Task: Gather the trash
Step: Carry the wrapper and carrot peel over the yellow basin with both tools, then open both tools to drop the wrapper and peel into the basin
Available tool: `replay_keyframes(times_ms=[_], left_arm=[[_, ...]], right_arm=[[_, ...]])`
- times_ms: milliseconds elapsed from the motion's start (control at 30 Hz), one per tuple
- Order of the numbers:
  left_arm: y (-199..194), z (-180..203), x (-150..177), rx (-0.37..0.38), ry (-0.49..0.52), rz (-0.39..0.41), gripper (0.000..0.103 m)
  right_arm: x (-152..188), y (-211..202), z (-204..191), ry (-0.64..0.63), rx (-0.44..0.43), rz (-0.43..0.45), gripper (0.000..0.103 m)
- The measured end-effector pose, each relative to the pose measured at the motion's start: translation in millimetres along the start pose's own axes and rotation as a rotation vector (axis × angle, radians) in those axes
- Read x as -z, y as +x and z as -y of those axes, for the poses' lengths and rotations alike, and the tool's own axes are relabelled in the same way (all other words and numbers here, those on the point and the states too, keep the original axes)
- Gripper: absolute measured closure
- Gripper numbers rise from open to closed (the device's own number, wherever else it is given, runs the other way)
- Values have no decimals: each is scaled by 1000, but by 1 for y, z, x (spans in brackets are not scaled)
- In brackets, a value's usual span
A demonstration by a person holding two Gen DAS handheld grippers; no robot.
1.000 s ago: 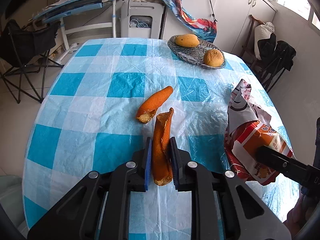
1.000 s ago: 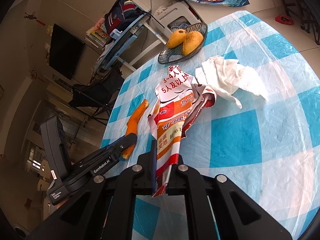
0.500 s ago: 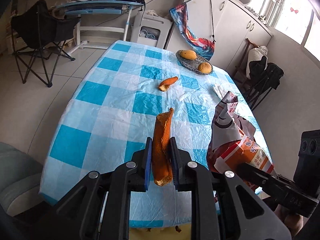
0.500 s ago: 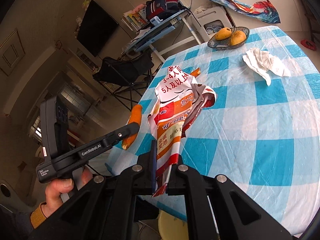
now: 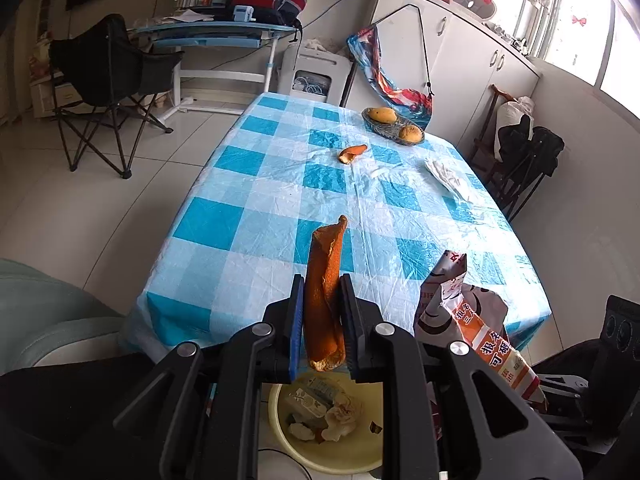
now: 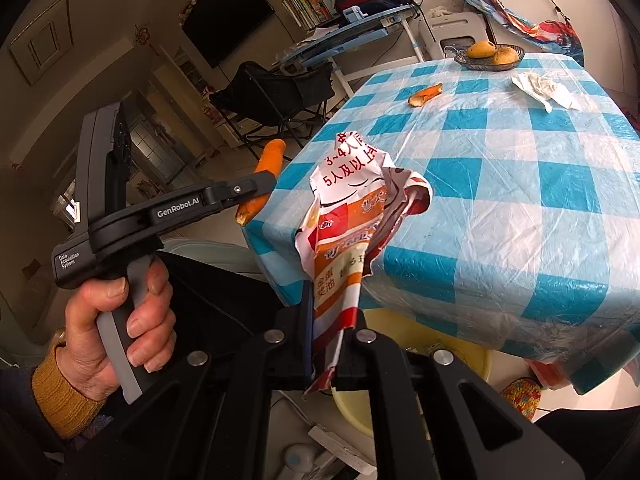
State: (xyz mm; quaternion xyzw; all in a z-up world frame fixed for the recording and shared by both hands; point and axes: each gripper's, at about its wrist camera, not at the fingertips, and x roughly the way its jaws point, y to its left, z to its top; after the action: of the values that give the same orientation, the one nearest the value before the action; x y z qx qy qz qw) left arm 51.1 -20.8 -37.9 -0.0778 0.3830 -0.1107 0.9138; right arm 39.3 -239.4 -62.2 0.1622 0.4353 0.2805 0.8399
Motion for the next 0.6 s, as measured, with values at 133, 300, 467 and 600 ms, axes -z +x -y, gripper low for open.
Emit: replay_keyframes(times_ms=[133, 300, 467, 600], left_arm=[[-10, -1, 6, 2, 5, 9, 86], [-15, 3, 14, 6, 26, 6, 86], [-5, 11, 26, 34, 34, -58, 86], [17, 16, 43, 71, 30, -193, 86]], right_arm=[[4, 4, -3, -11, 17, -18, 96], [13, 12, -6, -38, 49, -59, 96], [20, 26, -6, -57, 91, -128, 93], [28, 22, 1, -22, 142, -143, 71]])
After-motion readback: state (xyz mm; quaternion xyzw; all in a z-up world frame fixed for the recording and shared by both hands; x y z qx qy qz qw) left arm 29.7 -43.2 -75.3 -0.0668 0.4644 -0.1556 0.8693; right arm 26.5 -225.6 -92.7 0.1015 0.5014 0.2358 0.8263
